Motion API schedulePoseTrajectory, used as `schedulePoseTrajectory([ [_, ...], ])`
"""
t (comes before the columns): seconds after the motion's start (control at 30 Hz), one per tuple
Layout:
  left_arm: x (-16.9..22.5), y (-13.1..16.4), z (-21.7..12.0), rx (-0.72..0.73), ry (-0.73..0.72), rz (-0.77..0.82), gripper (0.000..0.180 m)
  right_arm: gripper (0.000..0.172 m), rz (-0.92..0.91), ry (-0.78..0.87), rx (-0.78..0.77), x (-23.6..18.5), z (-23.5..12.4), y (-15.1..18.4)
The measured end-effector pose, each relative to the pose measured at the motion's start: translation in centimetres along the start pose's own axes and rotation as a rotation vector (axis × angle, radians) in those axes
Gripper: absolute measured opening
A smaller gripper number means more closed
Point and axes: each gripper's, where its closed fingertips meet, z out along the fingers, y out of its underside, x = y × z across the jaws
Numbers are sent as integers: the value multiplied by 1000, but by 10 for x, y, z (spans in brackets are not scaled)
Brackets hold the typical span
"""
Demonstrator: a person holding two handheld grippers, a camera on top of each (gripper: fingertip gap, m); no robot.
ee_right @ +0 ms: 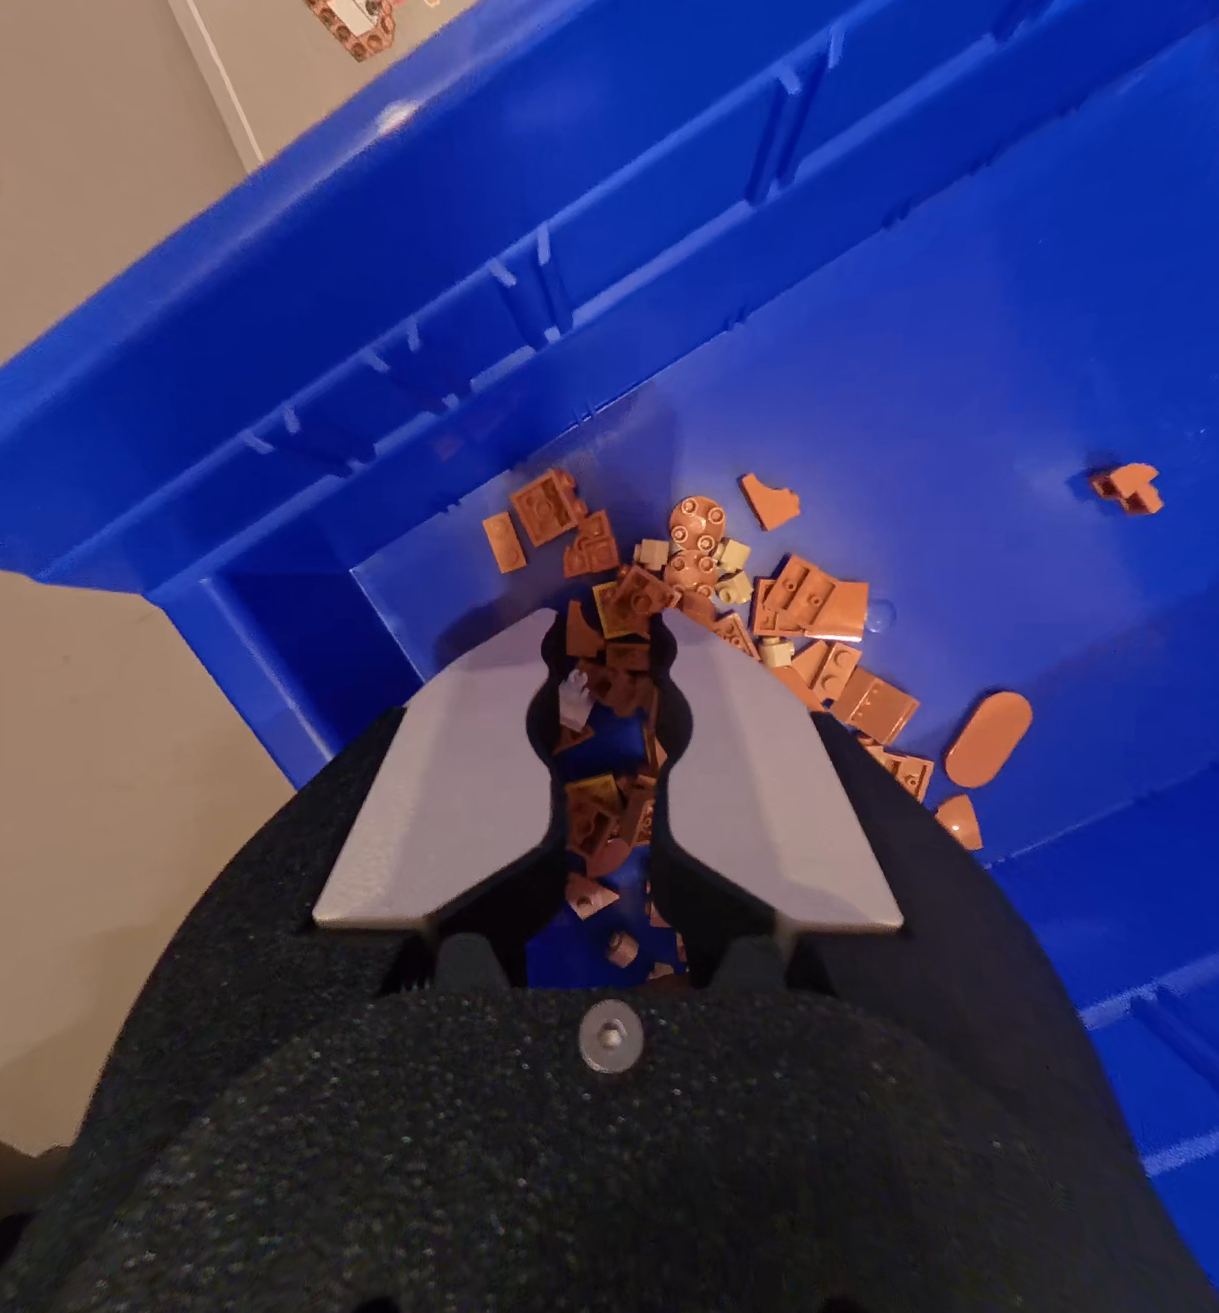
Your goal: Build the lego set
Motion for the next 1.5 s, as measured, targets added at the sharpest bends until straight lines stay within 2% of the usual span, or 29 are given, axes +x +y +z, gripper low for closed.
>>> schedulePoseTrajectory([
  [0.33, 1, 0, 0, -4, 1, 12, 3, 23, 37, 44, -21, 8, 12, 1],
  [0.4, 1, 0, 0, -5, 2, 13, 3, 18, 35, 50, -28, 10, 13, 2],
  [0.63, 1, 1, -1, -8, 2, 18, 4, 18, 34, -4, 30, 4, 1, -4],
  [0.7, 1, 1, -1, -7, 1, 18, 4, 18, 40, -82, 128, -6, -14, -15],
  [0.9, 3, -2, -1, 3, 1, 25, 4, 18, -60, -490, 604, -75, -93, -61],
  [1.0, 1, -5, -3, 13, -10, 30, 4, 18, -116, -672, 766, -110, -120, -70],
  [1.07, 1, -9, -6, 27, -21, 37, 4, 18, -109, -706, 822, -119, -126, -78],
  [1.2, 1, -23, -11, 80, -41, 52, 5, 18, -55, -735, 847, -136, -122, -100],
  [1.27, 4, -37, -15, 160, -34, 48, 7, 18, -18, -796, 823, -155, -112, -112],
  [1.43, 15, -72, -33, 413, 32, -8, 13, 18, 200, -901, 701, -199, -61, -143],
  [1.5, 15, -80, -38, 477, 46, -49, 17, 18, 231, -913, 646, -214, -40, -148],
])
